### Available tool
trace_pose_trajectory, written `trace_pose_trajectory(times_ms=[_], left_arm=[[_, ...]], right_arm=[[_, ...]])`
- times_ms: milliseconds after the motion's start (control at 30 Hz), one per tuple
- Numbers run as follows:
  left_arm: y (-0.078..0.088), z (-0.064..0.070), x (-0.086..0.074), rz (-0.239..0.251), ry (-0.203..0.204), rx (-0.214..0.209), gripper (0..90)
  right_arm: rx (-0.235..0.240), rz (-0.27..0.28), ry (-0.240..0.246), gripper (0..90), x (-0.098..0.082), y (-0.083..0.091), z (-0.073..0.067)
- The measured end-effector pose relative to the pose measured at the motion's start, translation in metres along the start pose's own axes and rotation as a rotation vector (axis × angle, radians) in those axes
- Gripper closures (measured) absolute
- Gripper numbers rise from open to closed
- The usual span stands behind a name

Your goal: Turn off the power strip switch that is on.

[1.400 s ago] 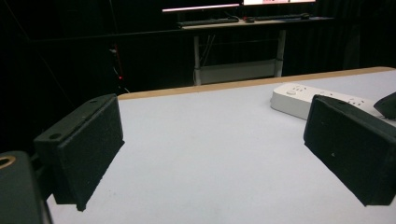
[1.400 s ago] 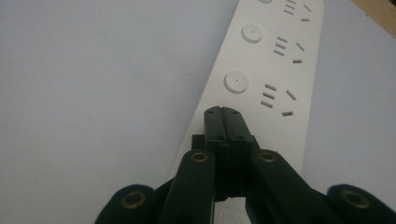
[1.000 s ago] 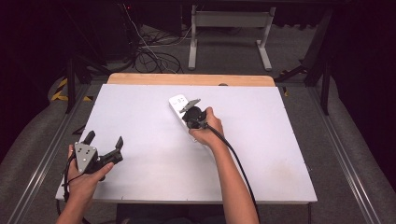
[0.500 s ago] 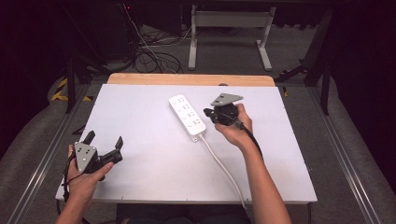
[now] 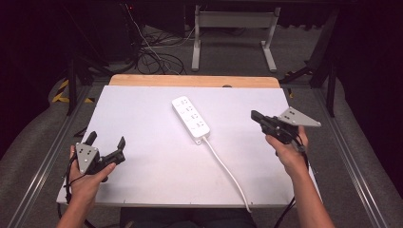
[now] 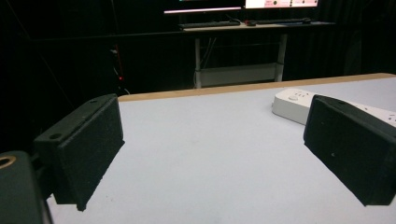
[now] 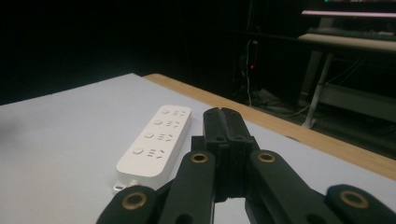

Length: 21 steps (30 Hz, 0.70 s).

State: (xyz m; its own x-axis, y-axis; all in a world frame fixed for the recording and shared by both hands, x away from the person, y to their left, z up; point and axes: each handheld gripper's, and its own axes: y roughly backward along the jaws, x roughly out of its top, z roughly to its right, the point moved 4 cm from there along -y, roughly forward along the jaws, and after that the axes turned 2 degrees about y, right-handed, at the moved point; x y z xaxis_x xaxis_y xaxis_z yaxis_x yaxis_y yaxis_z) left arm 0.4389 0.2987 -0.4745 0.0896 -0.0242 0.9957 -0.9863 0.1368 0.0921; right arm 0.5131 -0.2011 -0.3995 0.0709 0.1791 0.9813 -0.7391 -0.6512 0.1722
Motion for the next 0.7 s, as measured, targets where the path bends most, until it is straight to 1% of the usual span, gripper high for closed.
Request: trace_pose_trajectory(times_ms=[33, 133, 167, 200, 233, 267, 300, 333, 400, 467, 533, 667, 700], left_arm=[[0.000, 0.000, 0.000, 0.001, 0.001, 0.000, 5.4], [-0.002, 0.001, 0.000, 0.002, -0.002, 0.000, 5.4], [-0.002, 0.001, 0.001, 0.003, 0.001, 0.000, 5.4], [-0.002, 0.001, 0.001, 0.005, 0.000, -0.002, 5.4], [-0.002, 0.002, 0.002, 0.005, -0.003, -0.003, 5.4], [-0.002, 0.002, 0.002, 0.007, -0.008, -0.002, 5.5], [-0.001, 0.002, 0.003, 0.010, -0.007, -0.003, 5.5], [0.000, 0.002, 0.003, 0.013, -0.007, -0.002, 5.4], [0.000, 0.000, 0.004, 0.021, 0.000, 0.003, 5.5], [0.000, -0.002, 0.004, 0.018, 0.002, 0.003, 5.5], [0.000, -0.002, 0.003, 0.015, 0.004, 0.002, 5.5], [-0.001, -0.001, 0.003, 0.014, 0.005, -0.006, 5.5], [-0.001, 0.000, 0.003, 0.014, 0.004, -0.007, 5.5]], right_arm=[[-0.004, 0.022, -0.013, 90.0, -0.004, 0.007, 0.001], [-0.033, 0.072, -0.026, 90.0, -0.020, 0.024, 0.003], [-0.046, 0.073, -0.030, 90.0, -0.026, 0.027, 0.004], [-0.059, 0.068, -0.028, 90.0, -0.029, 0.030, 0.005], [-0.072, 0.084, -0.036, 90.0, -0.029, 0.033, 0.007], [-0.083, 0.113, -0.056, 90.0, -0.029, 0.037, 0.009], [-0.099, 0.131, -0.060, 90.0, -0.030, 0.040, 0.011], [-0.118, 0.138, -0.058, 90.0, -0.032, 0.042, 0.012], [-0.132, 0.136, -0.081, 90.0, -0.039, 0.044, 0.013], [-0.144, 0.118, -0.080, 90.0, -0.045, 0.045, 0.013], [-0.146, 0.116, -0.090, 90.0, -0.047, 0.045, 0.013], [-0.141, 0.113, -0.080, 90.0, -0.050, 0.041, 0.010], [-0.147, 0.113, -0.075, 89.9, -0.050, 0.040, 0.010]])
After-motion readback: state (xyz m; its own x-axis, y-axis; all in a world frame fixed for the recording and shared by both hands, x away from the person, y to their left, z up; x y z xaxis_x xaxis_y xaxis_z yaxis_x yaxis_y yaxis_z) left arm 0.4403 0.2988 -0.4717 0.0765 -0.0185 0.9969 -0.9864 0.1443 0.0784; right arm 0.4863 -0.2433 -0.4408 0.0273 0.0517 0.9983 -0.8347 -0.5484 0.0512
